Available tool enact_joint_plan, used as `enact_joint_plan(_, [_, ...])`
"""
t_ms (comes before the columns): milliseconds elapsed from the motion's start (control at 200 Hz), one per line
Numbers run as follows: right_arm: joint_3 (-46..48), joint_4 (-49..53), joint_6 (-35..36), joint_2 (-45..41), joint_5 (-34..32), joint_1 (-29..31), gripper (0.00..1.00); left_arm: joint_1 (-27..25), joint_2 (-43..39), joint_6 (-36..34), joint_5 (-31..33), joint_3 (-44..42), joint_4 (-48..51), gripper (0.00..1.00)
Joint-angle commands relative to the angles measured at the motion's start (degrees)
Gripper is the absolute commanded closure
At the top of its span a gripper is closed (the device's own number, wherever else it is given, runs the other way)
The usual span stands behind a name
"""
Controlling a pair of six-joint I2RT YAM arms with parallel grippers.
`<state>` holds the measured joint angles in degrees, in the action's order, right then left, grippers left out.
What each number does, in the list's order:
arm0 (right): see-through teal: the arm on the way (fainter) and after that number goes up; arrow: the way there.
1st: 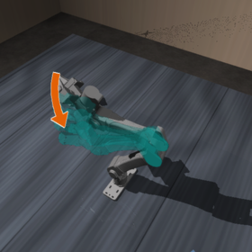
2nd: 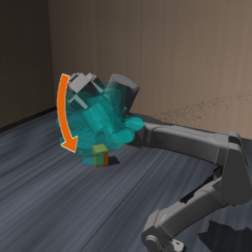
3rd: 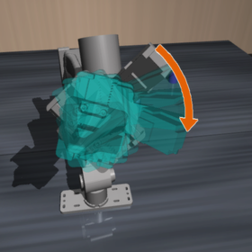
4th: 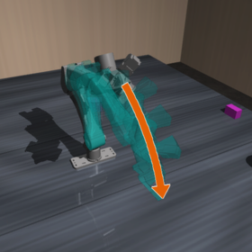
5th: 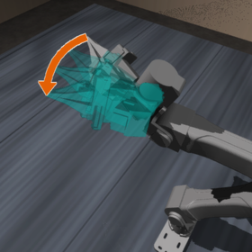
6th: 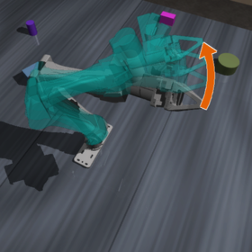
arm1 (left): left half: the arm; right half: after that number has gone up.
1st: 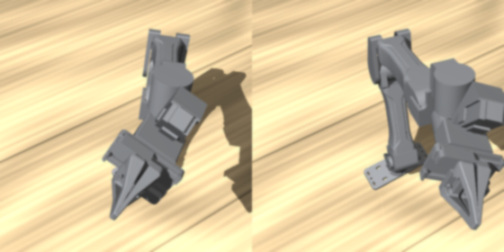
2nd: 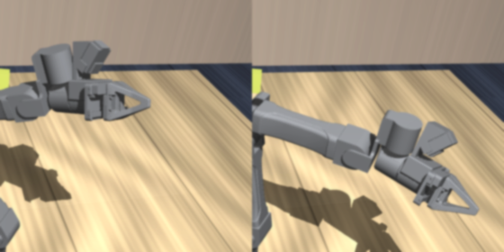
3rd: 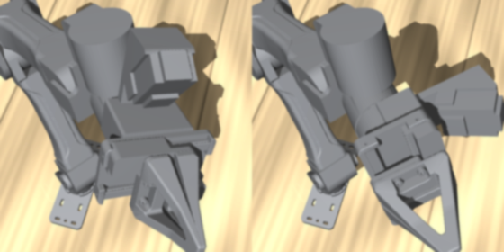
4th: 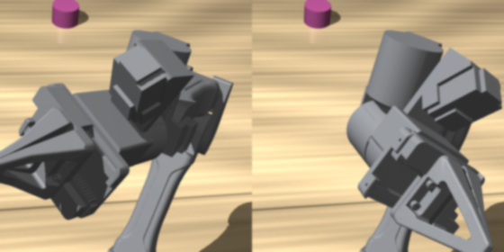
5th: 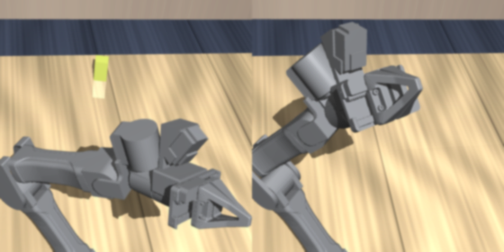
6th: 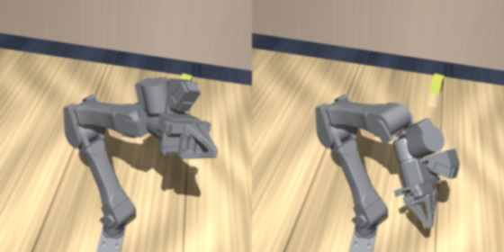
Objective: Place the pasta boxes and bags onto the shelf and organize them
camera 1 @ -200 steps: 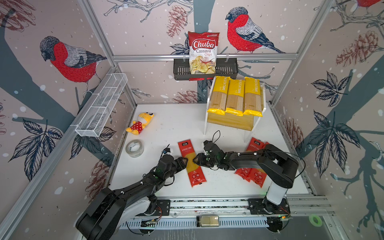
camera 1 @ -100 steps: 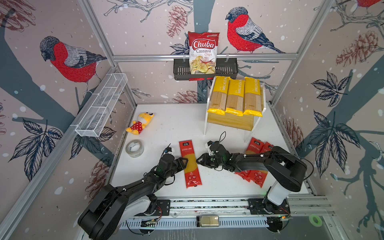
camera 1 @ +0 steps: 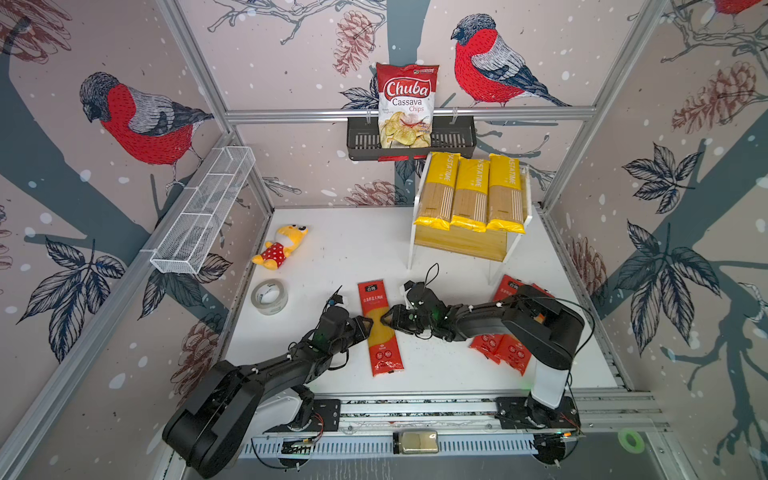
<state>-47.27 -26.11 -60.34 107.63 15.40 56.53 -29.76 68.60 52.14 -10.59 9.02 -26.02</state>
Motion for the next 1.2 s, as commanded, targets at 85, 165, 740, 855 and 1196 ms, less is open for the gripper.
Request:
enact_joint_plan(85, [0.4,-4.7,1.0,0.7,2.7,0.3,0.71,-0.1,3.6,0.5,-5.6,-0.1,-5.0,0.72])
enact_joint_plan(165, [0.7,-6.5,1.7,0.2,3.3,0.6,0.78,0.1,2.3,0.2,-5.6,0.6,-3.8,0.75])
enact_joint_plan(740, [4.7,-7.3,5.2,-7.9,3.0,0.5,0.95,2.3,-9.0,-2.0,-5.7,5.6,9.4,0.73])
enact_joint_plan(855, [4.7,-5.2,7.7,-11.0,1.6,0.9,0.96,3.2,-13.6,-4.0,-5.4,6.5,11.2,0.70])
enact_joint_plan(1196, [4.4,-2.9,10.6,-16.0,-0.5,0.3,0.99,5.6,-20.2,-6.2,-8.0,11.5,16.7,0.65])
